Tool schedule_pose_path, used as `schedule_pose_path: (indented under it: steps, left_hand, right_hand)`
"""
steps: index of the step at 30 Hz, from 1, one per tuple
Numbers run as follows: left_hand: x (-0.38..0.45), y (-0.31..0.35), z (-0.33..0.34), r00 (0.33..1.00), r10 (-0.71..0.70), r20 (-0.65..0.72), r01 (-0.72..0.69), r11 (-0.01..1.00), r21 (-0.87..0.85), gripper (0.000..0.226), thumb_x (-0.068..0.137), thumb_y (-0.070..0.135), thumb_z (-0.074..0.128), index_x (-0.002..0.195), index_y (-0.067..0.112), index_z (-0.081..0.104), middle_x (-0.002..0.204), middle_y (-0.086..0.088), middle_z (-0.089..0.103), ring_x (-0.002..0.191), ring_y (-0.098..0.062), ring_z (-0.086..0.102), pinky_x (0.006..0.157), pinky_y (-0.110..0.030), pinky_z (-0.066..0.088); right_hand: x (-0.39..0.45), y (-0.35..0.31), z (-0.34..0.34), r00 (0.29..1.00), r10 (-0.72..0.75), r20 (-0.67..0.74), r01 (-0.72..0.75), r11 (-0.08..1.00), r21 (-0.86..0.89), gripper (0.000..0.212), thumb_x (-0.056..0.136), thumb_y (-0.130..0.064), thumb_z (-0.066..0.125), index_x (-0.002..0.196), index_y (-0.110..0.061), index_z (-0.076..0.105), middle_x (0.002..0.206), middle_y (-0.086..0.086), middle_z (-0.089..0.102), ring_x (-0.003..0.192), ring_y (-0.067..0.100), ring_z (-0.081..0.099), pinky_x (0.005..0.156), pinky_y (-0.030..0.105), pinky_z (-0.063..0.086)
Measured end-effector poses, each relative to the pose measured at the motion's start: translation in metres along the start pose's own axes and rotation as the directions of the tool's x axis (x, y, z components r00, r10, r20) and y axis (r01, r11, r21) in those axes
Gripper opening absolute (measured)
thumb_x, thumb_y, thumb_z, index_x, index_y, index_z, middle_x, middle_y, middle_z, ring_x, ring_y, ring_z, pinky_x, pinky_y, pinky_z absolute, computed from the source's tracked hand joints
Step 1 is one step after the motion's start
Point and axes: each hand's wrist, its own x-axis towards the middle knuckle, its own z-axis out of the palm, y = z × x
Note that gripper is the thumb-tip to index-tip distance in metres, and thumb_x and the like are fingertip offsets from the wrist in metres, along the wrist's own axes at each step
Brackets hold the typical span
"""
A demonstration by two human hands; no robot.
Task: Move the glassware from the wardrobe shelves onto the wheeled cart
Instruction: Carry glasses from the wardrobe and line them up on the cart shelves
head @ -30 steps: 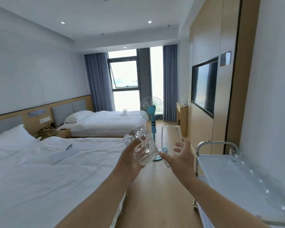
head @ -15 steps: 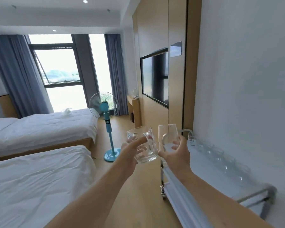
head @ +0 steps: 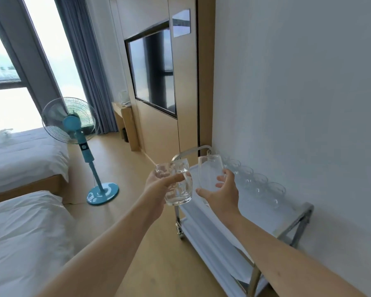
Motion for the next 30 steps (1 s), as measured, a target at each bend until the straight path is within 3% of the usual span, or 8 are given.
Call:
schedule_pose_path:
  steps: [4, 10, 14, 21, 25, 30]
  left_hand:
    - [0.053, -0.015, 0.006, 1.000, -0.010, 0.015, 0.009, 0.998, 0.066, 0.077, 0.061, 0.011, 0.091, 0.129, 0.020, 0.054, 0.119, -0.012, 0.068, 0.097, -0.029, 0.073, 0.068, -0.040, 0.060]
    - [0.133, -0.040, 0.018, 0.995, -0.101, 0.016, 0.097, 0.982, 0.164, 0.089, 0.053, 0.014, 0.095, 0.130, 0.019, 0.051, 0.123, -0.014, 0.064, 0.110, -0.034, 0.067, 0.094, -0.057, 0.055]
    - [0.180, -0.051, 0.023, 0.993, -0.118, 0.028, 0.112, 0.978, 0.175, 0.086, 0.050, 0.013, 0.096, 0.125, 0.020, 0.053, 0.118, -0.012, 0.066, 0.108, -0.032, 0.067, 0.097, -0.058, 0.053]
    - [0.242, -0.065, 0.020, 0.986, -0.163, 0.027, 0.155, 0.969, 0.190, 0.087, 0.042, 0.016, 0.093, 0.120, 0.020, 0.055, 0.112, -0.009, 0.068, 0.103, -0.027, 0.070, 0.093, -0.051, 0.057]
    - [0.275, -0.069, 0.013, 0.981, -0.181, 0.072, 0.166, 0.969, 0.182, 0.087, 0.036, 0.020, 0.096, 0.114, 0.021, 0.059, 0.096, -0.002, 0.076, 0.089, -0.019, 0.075, 0.072, -0.036, 0.061]
    - [0.322, -0.080, -0.005, 0.968, -0.230, 0.099, 0.206, 0.955, 0.213, 0.104, 0.029, 0.024, 0.097, 0.124, 0.019, 0.055, 0.113, -0.008, 0.071, 0.104, -0.026, 0.071, 0.094, -0.050, 0.057]
  right_hand:
    - [0.041, 0.029, 0.015, 0.999, 0.031, -0.031, -0.030, 0.999, 0.012, 0.094, 0.068, -0.037, 0.091, 0.141, -0.028, 0.033, 0.124, -0.007, 0.049, 0.110, 0.014, 0.053, 0.094, 0.034, 0.048]
    - [0.098, 0.076, 0.037, 0.992, 0.119, -0.048, -0.121, 0.992, -0.028, 0.095, 0.069, -0.032, 0.090, 0.144, -0.025, 0.031, 0.127, -0.005, 0.048, 0.111, 0.015, 0.052, 0.096, 0.038, 0.049]
    - [0.133, 0.101, 0.049, 0.983, 0.173, -0.059, -0.176, 0.983, -0.052, 0.096, 0.069, -0.031, 0.090, 0.144, -0.025, 0.031, 0.128, -0.003, 0.048, 0.112, 0.016, 0.052, 0.096, 0.038, 0.049]
    - [0.174, 0.134, 0.076, 0.964, 0.249, -0.093, -0.256, 0.964, -0.076, 0.098, 0.066, -0.031, 0.091, 0.144, -0.025, 0.031, 0.130, -0.003, 0.049, 0.113, 0.018, 0.053, 0.093, 0.037, 0.048]
    - [0.190, 0.148, 0.091, 0.949, 0.294, -0.117, -0.302, 0.951, -0.064, 0.099, 0.065, -0.033, 0.091, 0.142, -0.028, 0.030, 0.127, -0.006, 0.048, 0.111, 0.016, 0.052, 0.088, 0.032, 0.044]
    - [0.210, 0.159, 0.120, 0.926, 0.331, -0.181, -0.346, 0.936, -0.062, 0.100, 0.064, -0.031, 0.092, 0.143, -0.027, 0.031, 0.127, -0.005, 0.048, 0.111, 0.017, 0.052, 0.088, 0.032, 0.043]
